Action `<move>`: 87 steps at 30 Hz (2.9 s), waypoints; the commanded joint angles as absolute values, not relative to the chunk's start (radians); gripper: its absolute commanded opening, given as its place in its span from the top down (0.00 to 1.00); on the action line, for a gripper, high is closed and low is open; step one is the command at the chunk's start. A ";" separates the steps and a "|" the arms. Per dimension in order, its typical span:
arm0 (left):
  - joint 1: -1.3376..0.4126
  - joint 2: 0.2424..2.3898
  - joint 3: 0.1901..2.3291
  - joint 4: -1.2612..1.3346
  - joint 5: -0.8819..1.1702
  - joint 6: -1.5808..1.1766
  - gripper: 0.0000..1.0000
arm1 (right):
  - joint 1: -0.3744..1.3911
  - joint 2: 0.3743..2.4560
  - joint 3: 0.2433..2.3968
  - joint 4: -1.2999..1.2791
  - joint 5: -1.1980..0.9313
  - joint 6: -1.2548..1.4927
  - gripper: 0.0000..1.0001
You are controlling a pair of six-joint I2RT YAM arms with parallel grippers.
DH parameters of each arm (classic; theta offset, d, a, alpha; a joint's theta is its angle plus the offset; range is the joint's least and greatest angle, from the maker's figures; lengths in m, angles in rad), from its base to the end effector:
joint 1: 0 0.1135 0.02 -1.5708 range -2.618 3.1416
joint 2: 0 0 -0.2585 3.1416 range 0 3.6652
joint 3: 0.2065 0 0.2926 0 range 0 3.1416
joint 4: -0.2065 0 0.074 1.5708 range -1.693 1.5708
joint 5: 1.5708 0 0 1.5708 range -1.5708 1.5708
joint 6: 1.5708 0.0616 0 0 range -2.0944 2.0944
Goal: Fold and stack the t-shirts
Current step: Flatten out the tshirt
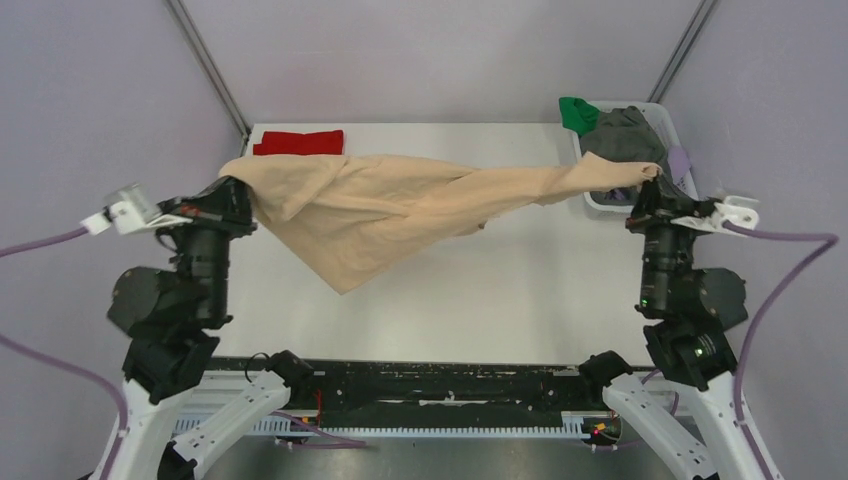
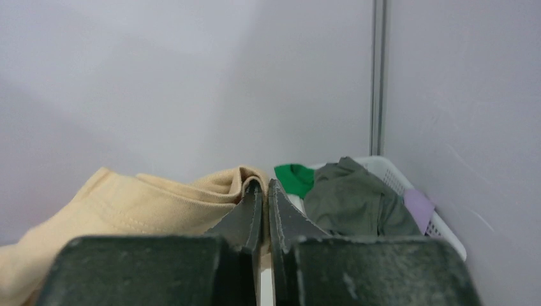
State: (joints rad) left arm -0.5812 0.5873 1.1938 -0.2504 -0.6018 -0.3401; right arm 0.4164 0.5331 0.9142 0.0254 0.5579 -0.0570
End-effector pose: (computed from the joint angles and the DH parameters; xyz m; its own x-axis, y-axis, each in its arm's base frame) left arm 0.1218 -0.0383 0.5128 0.2717 -0.5074 -0.8177 0.1058 0.8603 -0.4987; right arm 0.1567 0.0336 0.4570 0.3552 0.1043 -0.9289 0.1220 0.9801 0.1567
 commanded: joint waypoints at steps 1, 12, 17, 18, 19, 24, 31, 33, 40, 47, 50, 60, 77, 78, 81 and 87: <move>-0.581 0.546 1.257 -0.299 -0.688 -0.302 0.98 | 0.411 0.466 0.955 0.038 0.581 -0.098 1.00; -0.576 0.882 1.269 -0.439 -0.913 -0.392 0.98 | 0.413 0.601 0.878 0.002 0.632 -0.070 1.00; -0.388 1.163 1.202 -0.452 -0.630 -0.526 0.98 | 0.410 0.773 0.724 0.037 0.754 -0.040 1.00; -0.336 1.234 1.188 -0.432 -0.549 -0.538 0.98 | 0.406 0.821 0.694 0.052 0.754 -0.032 1.00; -0.303 1.298 1.181 -0.401 -0.478 -0.541 0.98 | 0.401 0.877 0.673 0.066 0.746 -0.023 1.00; -0.229 1.674 1.325 -0.357 -0.267 -0.513 0.33 | 0.346 1.155 0.658 0.127 0.650 0.035 1.00; -0.231 1.737 1.385 -0.361 -0.141 -0.528 0.00 | 0.308 1.352 0.688 0.173 0.586 0.088 1.00; -0.241 1.696 1.318 -0.370 -0.089 -0.553 0.00 | 0.304 1.380 0.688 0.177 0.561 0.094 1.00; -0.377 1.513 1.031 -0.517 -0.139 -0.634 0.00 | 0.304 1.384 0.663 0.158 0.494 0.105 1.00; -0.467 1.332 0.827 -0.563 -0.089 -0.724 0.09 | 0.304 1.348 0.628 0.157 0.478 0.113 1.00; -0.473 1.310 0.779 -0.569 -0.083 -0.754 0.29 | 0.304 1.342 0.621 0.155 0.472 0.117 1.00; -0.473 1.398 0.767 -0.509 -0.094 -0.736 0.42 | 0.304 1.336 0.615 0.143 0.476 0.113 1.00; -0.472 1.529 0.794 -0.464 -0.098 -0.730 0.68 | 0.302 1.344 0.621 0.129 0.499 0.101 1.00; -0.472 1.521 0.799 -0.470 -0.100 -0.726 0.71 | 0.302 1.344 0.621 0.126 0.500 0.102 1.00; -0.472 1.481 0.815 -0.507 -0.119 -0.721 0.84 | 0.302 1.346 0.621 0.127 0.506 0.100 1.00; -0.472 1.378 0.850 -0.569 -0.139 -0.695 0.98 | 0.302 1.350 0.626 0.124 0.505 0.100 1.00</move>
State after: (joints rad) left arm -0.4717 1.4639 0.7929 -0.5266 -0.1036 -0.7086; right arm 0.3046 1.3655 0.6197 0.1146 0.4911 0.1032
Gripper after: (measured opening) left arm 0.034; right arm 0.023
